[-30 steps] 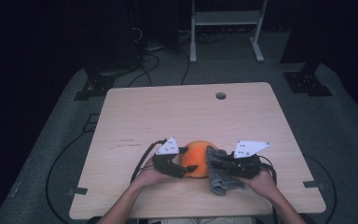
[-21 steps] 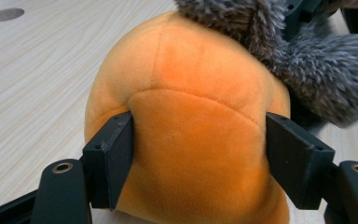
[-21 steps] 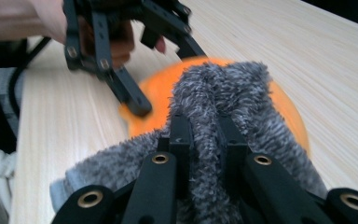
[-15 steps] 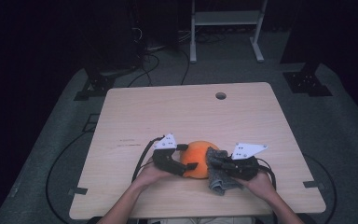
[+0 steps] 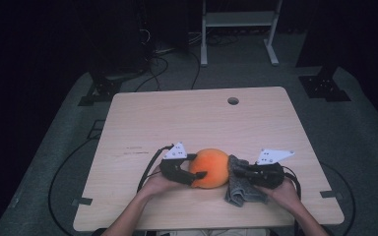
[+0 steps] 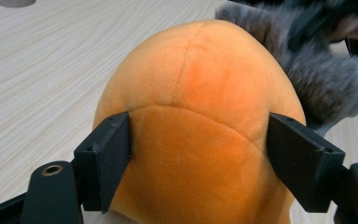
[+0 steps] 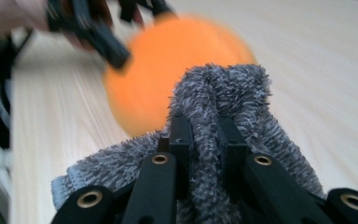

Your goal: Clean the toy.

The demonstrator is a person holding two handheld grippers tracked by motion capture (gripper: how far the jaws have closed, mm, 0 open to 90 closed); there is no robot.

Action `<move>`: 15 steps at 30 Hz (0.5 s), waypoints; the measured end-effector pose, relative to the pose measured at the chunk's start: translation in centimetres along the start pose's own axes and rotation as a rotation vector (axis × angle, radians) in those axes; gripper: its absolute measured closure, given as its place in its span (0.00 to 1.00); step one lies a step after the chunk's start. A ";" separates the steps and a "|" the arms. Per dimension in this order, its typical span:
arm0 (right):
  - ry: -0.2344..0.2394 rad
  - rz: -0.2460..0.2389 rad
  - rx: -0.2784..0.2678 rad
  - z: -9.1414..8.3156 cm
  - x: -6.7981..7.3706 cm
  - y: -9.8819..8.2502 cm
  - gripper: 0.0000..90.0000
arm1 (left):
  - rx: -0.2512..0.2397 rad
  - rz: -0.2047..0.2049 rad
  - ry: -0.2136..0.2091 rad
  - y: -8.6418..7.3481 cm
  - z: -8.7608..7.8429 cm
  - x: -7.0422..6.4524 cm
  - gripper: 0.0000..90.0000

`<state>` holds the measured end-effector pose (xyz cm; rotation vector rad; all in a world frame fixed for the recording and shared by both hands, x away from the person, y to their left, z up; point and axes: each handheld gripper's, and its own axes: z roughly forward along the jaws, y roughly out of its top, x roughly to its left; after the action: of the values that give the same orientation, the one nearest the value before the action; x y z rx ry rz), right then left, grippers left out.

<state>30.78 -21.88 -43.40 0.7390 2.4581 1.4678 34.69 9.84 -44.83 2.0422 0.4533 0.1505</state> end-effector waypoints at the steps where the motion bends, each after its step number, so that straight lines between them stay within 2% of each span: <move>1: 0.009 -0.010 -0.017 0.1 0.2 0.5 0.88 | 0.002 0.005 0.000 0.0 0.0 0.0 0.27; 4: 0.026 -0.024 -0.040 1.0 0.6 1.8 0.88 | 0.013 0.011 -0.002 -0.2 -0.1 0.0 0.27; 6: 0.021 -0.031 -0.022 1.6 0.7 1.8 0.88 | 0.014 0.012 -0.002 -0.4 -0.3 0.1 0.27; 8: 0.030 -0.005 -0.025 1.7 0.4 1.3 0.88 | 0.006 0.006 -0.007 -0.6 -0.3 0.1 0.27; 9: 0.020 -0.002 -0.020 1.7 0.3 1.0 0.88 | 0.009 0.008 -0.010 -0.6 -0.4 0.2 0.27; 11: -0.012 -0.005 0.022 1.4 -0.1 0.0 0.88 | 0.009 0.007 -0.011 -0.6 -0.3 0.2 0.27; 13: -0.036 0.018 0.069 0.9 -0.6 -0.8 0.88 | 0.009 0.005 -0.014 -0.6 -0.4 0.2 0.27; 15: -0.031 0.037 0.063 0.3 -0.9 -1.2 0.88 | 0.005 0.009 -0.011 -0.5 -0.3 0.1 0.27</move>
<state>31.31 -22.61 -44.63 0.8178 2.4903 1.3861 34.58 10.33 -45.15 2.0489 0.4383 0.1435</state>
